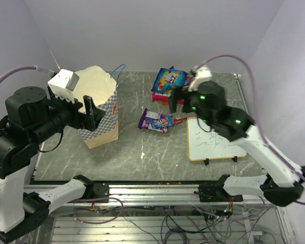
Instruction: Take the snacks out of the paper bag
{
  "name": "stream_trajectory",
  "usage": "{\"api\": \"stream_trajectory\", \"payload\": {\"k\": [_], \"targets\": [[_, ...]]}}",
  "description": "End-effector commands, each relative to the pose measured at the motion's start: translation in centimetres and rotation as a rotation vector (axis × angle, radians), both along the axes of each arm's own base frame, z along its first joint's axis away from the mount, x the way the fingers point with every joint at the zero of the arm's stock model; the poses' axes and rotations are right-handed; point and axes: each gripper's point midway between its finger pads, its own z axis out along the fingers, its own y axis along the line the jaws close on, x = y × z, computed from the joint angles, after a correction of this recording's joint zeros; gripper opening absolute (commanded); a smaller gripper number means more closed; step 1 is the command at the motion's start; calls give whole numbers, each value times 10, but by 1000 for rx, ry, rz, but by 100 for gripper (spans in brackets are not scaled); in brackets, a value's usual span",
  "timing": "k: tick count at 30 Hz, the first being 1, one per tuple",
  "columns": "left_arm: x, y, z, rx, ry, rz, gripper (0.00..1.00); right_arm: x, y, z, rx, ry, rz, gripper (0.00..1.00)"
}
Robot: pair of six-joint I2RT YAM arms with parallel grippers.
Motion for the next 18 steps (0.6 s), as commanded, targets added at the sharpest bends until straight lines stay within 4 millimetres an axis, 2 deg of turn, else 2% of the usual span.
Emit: {"api": "stream_trajectory", "payload": {"k": [1,4,7,10,12,15,18], "targets": [[15,-3,26,-44,-76,35,99,-44,-56,51,174,21,-122,100],[17,-7,48,-165,-93,73,100,-71,-78,92,332,-45,-100,100],[11,-13,71,-288,-125,60,100,-92,-98,127,454,-115,-85,100],[4,-5,85,-357,-158,90,100,-108,-119,159,565,-186,-89,100],[-1,9,91,-365,-186,137,98,-115,-128,175,607,-227,-81,100],[-8,39,94,-350,-222,257,98,-122,-138,195,655,-277,-85,100],[-17,65,101,-364,-266,353,99,-121,-145,203,674,-294,-117,100]]}}
